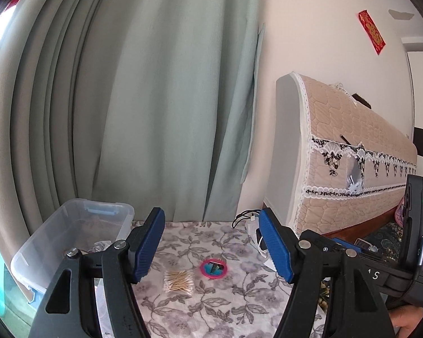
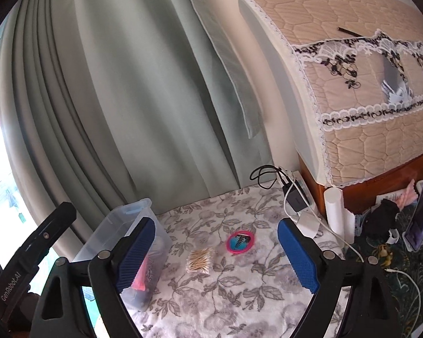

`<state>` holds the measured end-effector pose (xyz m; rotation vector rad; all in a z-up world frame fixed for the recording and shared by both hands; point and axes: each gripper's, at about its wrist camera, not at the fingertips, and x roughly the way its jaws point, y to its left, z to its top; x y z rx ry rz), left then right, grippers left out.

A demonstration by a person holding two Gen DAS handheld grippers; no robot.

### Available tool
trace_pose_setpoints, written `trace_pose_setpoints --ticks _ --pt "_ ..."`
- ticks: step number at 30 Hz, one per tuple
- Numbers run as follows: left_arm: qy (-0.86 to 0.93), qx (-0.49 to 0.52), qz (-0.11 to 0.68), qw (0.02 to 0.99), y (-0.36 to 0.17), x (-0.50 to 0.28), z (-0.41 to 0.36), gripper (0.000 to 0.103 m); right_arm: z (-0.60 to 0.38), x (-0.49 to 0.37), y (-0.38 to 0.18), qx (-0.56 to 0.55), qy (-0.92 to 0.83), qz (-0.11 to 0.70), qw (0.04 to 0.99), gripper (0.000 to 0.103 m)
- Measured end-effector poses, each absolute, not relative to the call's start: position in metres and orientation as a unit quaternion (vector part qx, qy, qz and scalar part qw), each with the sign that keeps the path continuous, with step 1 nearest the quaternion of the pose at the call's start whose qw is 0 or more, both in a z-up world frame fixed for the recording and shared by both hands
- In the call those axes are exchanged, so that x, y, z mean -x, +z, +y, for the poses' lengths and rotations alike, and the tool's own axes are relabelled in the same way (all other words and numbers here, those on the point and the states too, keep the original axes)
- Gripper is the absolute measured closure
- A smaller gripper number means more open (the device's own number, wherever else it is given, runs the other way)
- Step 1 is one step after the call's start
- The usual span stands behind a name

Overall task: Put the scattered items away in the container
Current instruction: 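Move both tools back over the bed toward the cotton swabs and mirror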

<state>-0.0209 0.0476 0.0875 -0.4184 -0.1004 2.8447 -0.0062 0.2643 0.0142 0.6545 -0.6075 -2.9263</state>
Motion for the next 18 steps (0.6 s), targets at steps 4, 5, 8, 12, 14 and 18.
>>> trace_pose_setpoints --ticks 4,5,8,12,14,18 --pt "0.974 0.190 -0.027 0.121 0.067 0.037 0.057 0.033 0.282 0.013 -0.003 -0.235 -0.945 -0.225 0.030 0.012" --pt "0.972 0.202 -0.022 0.120 0.061 0.041 0.060 0.033 0.284 0.015 -0.008 -0.241 -0.943 -0.227 0.030 0.012" --pt "0.965 0.233 -0.004 0.118 0.040 0.052 0.069 0.033 0.286 0.023 -0.021 -0.263 -0.938 -0.223 0.034 0.012" --pt "0.955 0.272 0.003 0.116 0.016 0.065 0.074 0.033 0.281 0.036 -0.040 -0.293 -0.932 -0.208 0.041 0.012" --pt "0.950 0.292 0.006 0.108 0.004 0.073 0.075 0.033 0.279 0.041 -0.050 -0.304 -0.930 -0.202 0.043 0.012" --pt "0.933 0.348 0.002 0.089 -0.027 0.089 0.074 0.033 0.278 0.051 -0.070 -0.326 -0.924 -0.198 0.037 0.012"
